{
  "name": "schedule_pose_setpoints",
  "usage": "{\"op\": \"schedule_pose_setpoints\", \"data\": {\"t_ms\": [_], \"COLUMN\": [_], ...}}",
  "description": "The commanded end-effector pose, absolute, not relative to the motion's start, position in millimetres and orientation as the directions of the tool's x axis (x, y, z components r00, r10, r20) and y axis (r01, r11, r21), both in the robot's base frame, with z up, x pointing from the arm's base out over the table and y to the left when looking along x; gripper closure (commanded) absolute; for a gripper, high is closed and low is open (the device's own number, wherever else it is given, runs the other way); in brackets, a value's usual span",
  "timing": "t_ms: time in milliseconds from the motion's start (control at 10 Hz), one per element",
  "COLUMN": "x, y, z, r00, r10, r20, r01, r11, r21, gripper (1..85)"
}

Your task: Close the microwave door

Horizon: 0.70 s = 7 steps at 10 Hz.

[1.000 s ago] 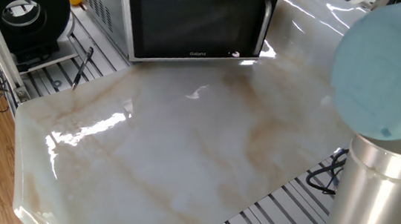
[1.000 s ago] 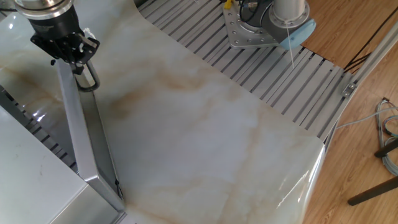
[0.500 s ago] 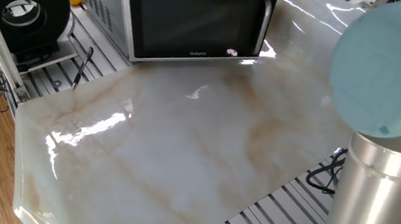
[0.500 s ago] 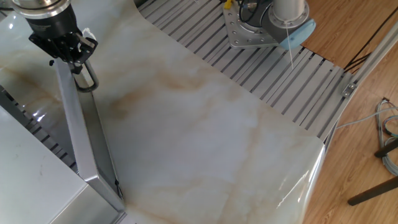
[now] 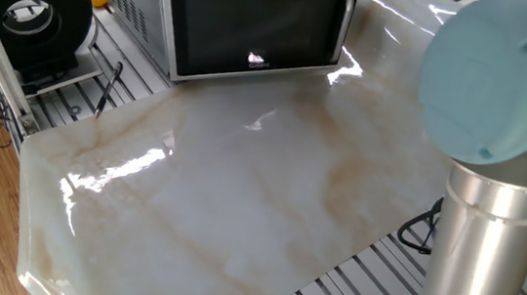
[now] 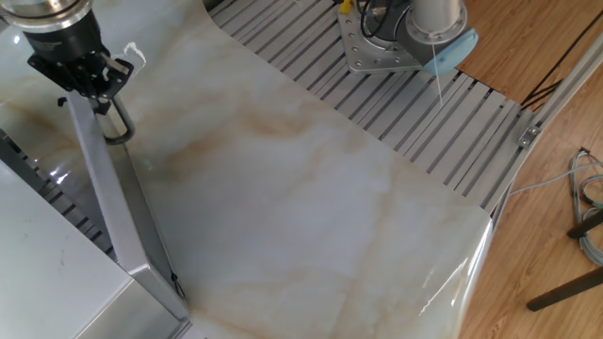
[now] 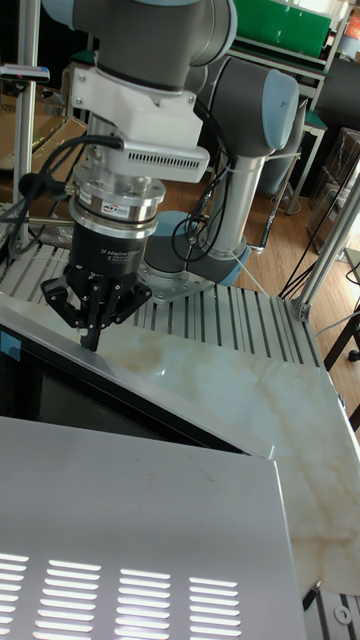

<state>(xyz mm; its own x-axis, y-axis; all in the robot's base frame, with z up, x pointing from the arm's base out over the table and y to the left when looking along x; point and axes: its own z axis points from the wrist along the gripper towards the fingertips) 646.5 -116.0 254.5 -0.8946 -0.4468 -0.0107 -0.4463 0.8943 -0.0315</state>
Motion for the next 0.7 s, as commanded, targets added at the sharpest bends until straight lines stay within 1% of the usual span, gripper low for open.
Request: {"op": "schedule_pose_setpoints", "data": {"t_ms": [0, 100, 200, 300, 400, 600], "x": [655.0, 656.5, 656.1, 654.9, 655.3, 654.9], "y": [-115.8, -117.7, -117.7, -114.5, -115.3, -110.1], "z": [255.7, 255.7, 255.7, 255.6, 255.6, 255.6], "r00": [-0.885, -0.891, -0.889, -0.886, -0.883, -0.881], "r10": [-0.466, -0.454, -0.458, -0.464, -0.468, -0.472], "r20": [-0.015, -0.017, -0.016, -0.017, -0.017, -0.025], "r01": [-0.465, -0.453, -0.457, -0.464, -0.468, -0.472], "r11": [0.885, 0.891, 0.889, 0.886, 0.883, 0.882], "r21": [-0.022, -0.031, -0.031, -0.018, -0.021, -0.003], "gripper": [84.3, 84.0, 74.3, 61.3, 61.0, 55.3]}}
